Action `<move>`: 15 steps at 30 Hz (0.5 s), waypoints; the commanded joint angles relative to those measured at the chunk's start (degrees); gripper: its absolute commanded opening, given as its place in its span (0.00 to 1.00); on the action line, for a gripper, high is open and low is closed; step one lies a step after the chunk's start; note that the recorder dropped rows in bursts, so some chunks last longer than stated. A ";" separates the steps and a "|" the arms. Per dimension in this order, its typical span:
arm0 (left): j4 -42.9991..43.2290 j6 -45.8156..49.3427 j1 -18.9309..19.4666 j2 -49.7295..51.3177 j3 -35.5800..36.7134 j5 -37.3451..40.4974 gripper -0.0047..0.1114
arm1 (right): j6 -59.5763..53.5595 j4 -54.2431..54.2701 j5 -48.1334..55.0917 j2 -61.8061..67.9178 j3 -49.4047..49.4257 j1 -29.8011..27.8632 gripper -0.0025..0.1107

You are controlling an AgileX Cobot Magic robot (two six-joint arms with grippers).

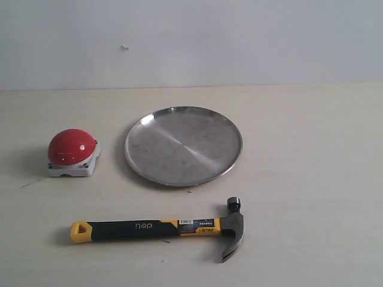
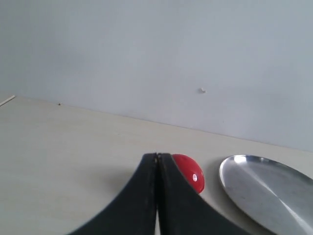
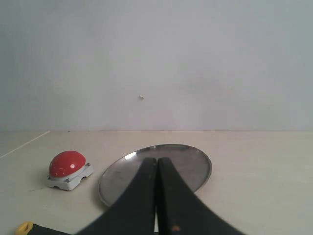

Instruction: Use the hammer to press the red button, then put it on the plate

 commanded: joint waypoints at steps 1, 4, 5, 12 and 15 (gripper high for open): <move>-0.39 -4.85 0.06 -0.22 0.14 -2.42 0.04 | -0.43 -0.32 -0.53 -0.38 0.31 -0.28 0.02; -1.56 -18.21 0.06 -0.22 0.14 -10.91 0.04 | -0.43 -0.32 -0.53 -0.38 0.31 -0.28 0.02; -1.46 -23.13 0.06 -0.22 0.14 -16.06 0.04 | -0.43 -0.32 -0.53 -0.38 0.31 -0.28 0.02; 5.89 -26.95 0.06 5.88 -11.27 -28.14 0.04 | -0.43 -0.32 -0.53 -0.38 0.31 -0.28 0.02; 22.13 -30.24 0.06 15.36 -21.98 -18.82 0.04 | -0.43 -0.32 -0.53 -0.38 0.31 -0.28 0.02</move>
